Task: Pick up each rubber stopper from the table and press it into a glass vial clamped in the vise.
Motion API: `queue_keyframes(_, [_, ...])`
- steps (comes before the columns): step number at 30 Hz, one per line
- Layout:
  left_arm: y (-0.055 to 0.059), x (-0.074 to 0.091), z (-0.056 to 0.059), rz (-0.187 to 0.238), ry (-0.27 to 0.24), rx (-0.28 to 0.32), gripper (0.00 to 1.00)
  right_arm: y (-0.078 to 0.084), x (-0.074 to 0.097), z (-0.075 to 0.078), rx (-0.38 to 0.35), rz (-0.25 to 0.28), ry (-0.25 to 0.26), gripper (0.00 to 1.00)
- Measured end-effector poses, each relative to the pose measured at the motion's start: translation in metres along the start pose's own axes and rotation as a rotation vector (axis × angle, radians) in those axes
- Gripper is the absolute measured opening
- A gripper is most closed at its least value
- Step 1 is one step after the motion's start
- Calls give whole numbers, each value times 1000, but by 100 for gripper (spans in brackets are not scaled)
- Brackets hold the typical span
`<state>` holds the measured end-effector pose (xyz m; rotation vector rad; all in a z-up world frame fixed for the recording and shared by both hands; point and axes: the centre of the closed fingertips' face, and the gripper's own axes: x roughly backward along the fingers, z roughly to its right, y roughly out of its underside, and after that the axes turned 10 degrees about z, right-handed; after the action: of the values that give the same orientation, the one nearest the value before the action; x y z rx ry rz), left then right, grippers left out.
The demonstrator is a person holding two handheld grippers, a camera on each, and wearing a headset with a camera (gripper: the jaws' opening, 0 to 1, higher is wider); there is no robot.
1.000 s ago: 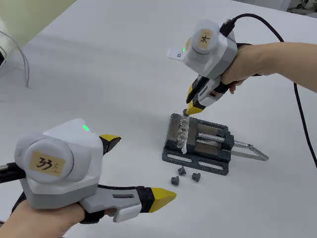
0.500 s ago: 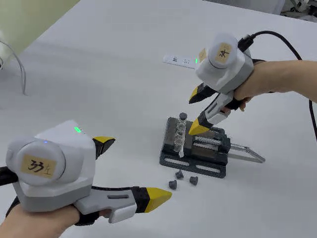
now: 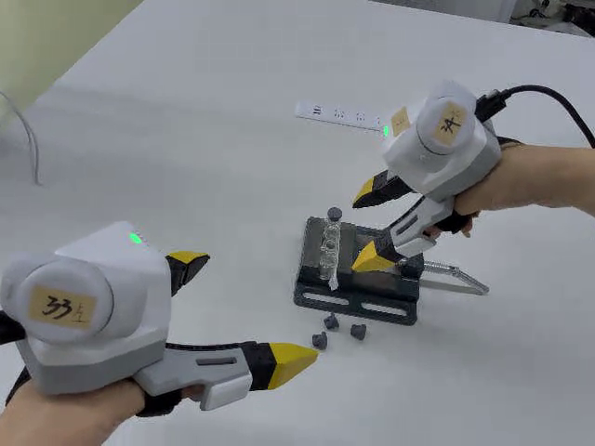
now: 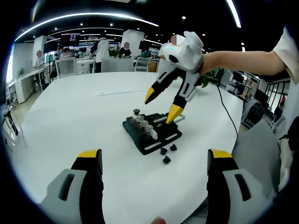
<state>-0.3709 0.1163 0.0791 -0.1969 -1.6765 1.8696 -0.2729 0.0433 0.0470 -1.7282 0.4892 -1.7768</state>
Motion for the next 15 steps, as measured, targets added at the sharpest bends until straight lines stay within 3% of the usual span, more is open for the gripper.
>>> queue_keyframes(8, [-2, 1, 1, 3, 0, -11, 92, 3, 7, -24, -62, 73, 54, 45])
queue_keyframes(15, [1, 2, 2, 0, 10, -14, 92, 18, 5, -43, -164, 144, 104, 41])
